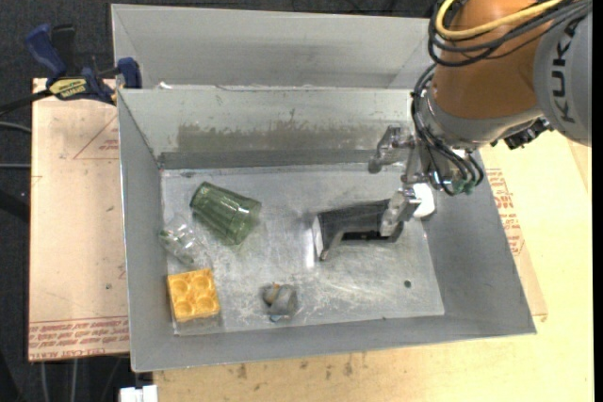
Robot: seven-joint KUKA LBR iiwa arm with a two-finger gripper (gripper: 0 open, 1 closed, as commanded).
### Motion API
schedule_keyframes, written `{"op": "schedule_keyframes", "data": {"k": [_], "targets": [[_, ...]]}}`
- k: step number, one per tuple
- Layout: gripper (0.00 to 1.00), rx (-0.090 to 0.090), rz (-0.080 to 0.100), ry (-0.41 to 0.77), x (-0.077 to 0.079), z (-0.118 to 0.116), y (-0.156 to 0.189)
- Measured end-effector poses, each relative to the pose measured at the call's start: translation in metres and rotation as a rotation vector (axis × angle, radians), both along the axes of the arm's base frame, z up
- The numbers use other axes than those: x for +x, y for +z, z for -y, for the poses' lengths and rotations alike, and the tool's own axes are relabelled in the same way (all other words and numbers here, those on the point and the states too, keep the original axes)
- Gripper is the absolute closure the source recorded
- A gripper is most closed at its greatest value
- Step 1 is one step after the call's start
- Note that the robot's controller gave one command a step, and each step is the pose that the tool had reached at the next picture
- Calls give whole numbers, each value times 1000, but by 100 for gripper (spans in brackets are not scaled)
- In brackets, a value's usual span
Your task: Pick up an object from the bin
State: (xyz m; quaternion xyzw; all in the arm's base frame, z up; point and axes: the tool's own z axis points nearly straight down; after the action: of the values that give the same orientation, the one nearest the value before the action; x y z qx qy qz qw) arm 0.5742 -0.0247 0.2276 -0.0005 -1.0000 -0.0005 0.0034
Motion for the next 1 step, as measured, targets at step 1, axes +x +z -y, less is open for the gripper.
{"op": "schedule_keyframes", "data": {"k": [1], "targets": [[0,0,8,0,1,0,4]]}}
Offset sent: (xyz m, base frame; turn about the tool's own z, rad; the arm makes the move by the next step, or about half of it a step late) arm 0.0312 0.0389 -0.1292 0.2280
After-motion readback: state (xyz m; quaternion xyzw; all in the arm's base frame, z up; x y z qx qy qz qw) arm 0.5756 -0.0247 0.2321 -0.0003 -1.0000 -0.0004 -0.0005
